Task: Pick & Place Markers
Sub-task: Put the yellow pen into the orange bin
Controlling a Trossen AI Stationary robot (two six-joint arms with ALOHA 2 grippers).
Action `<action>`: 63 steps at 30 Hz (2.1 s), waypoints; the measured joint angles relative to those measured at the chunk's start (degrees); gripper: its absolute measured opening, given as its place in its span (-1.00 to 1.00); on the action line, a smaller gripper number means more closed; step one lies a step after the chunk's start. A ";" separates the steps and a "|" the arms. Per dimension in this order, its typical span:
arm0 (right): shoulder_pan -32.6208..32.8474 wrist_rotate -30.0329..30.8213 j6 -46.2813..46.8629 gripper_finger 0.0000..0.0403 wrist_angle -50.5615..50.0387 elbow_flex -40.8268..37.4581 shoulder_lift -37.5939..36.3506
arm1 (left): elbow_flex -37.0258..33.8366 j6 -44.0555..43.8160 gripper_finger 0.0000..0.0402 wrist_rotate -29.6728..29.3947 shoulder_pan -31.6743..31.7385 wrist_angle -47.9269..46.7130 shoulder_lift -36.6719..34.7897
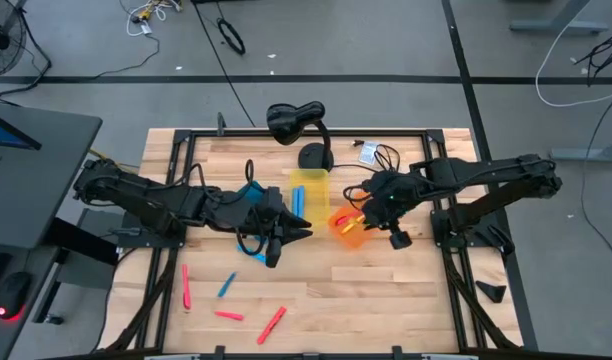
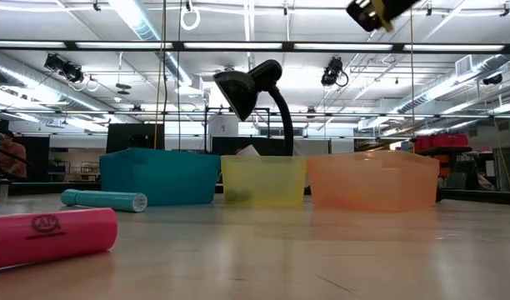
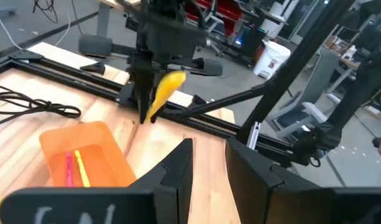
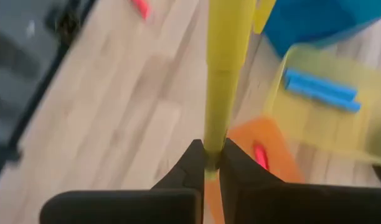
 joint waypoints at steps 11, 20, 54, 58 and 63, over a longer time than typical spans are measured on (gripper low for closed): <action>-3.79 9.73 -13.95 -0.93 -15.78 0.00 0.00 | -0.01 -1.30 -0.51 -0.03 0.00 -0.42 0.00; -7.20 16.42 -22.40 -0.93 -20.62 0.00 0.27 | 0.00 -1.28 -0.51 -0.16 0.00 -0.42 0.00; -10.66 16.53 -26.39 -0.94 -5.45 -13.51 12.44 | 0.00 -1.22 -0.51 -0.01 0.00 -1.29 0.00; -10.66 16.51 -26.53 -0.94 -2.43 -15.79 12.44 | -0.01 -1.23 -0.51 -0.01 0.00 -1.29 0.00; -10.51 15.85 -27.61 -0.94 0.24 -17.05 12.85 | 0.00 -1.20 -0.51 -0.01 0.00 -1.28 0.00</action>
